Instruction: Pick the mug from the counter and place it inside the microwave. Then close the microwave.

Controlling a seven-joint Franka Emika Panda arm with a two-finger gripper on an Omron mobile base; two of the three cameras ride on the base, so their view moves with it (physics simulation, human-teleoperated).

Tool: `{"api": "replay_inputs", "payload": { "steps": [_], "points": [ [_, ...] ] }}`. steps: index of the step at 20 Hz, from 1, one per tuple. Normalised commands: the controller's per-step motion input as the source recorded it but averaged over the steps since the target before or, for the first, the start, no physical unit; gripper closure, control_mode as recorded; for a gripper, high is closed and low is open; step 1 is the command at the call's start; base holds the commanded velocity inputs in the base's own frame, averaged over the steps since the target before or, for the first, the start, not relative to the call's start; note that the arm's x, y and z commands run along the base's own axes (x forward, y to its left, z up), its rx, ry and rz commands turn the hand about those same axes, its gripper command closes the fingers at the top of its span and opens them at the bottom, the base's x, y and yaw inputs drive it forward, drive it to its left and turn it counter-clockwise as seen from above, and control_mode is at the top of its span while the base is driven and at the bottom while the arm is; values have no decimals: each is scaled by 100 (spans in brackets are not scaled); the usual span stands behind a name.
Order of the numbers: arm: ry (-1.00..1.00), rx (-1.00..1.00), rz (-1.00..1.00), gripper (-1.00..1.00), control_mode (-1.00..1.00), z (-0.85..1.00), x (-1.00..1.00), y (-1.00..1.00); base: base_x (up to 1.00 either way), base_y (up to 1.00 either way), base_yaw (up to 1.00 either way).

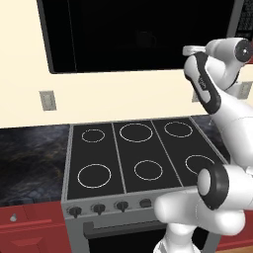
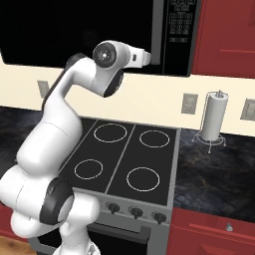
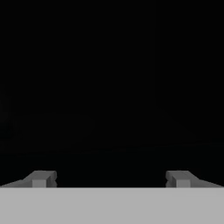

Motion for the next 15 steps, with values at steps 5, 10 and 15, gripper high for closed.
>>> {"api": "replay_inputs", "payload": {
  "steps": [5,10,15],
  "points": [
    [-18,2,0,-100,-100,16,-66,0,0,0,0],
    [-2,1,5,-100,-100,0,5,-6,0,0,0],
    [-1,0,1,-100,-100,0,25,1,0,0,0]
  ]
}}
